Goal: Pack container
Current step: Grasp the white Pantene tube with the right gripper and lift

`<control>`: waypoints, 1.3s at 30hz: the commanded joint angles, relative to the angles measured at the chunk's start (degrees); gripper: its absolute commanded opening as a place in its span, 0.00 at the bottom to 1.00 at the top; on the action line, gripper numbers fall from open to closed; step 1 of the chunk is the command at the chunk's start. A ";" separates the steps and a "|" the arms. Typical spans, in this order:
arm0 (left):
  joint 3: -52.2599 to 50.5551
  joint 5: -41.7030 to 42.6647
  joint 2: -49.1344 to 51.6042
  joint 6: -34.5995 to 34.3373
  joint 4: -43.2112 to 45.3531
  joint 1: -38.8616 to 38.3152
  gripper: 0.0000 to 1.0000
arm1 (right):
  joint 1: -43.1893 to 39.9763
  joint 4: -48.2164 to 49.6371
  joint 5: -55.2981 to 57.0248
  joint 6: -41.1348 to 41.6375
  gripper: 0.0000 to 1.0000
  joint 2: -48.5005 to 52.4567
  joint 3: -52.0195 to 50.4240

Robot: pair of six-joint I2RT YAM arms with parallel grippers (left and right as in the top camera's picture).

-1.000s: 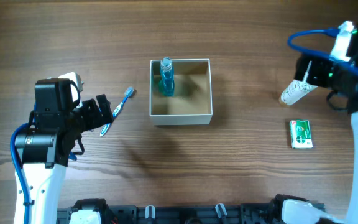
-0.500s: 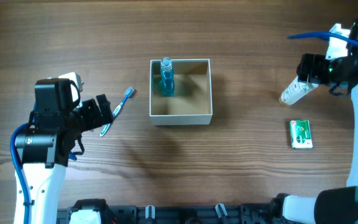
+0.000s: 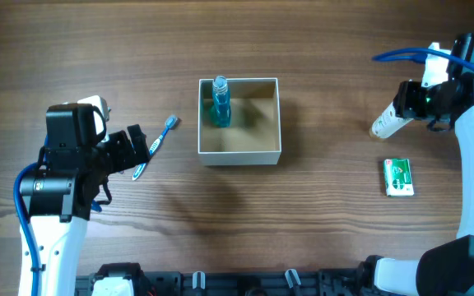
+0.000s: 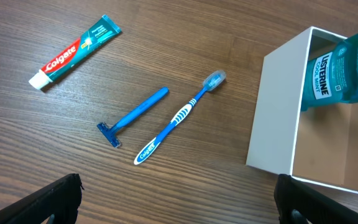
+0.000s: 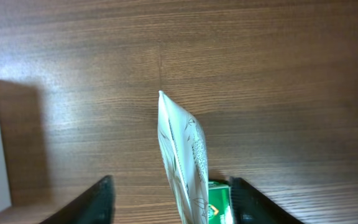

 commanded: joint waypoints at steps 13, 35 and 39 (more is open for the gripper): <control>0.96 1.09 0.02 -0.70 0.11 0.37 1.00 | -0.20 1.01 -0.90 1.11 0.26 0.79 -0.44; 0.94 1.09 0.02 -0.70 -0.09 0.37 1.00 | -0.20 1.14 2.54 1.01 0.12 2.95 -0.68; 0.94 1.09 0.02 -0.70 -0.09 0.37 1.00 | -0.20 1.18 2.54 1.01 0.06 3.48 -0.68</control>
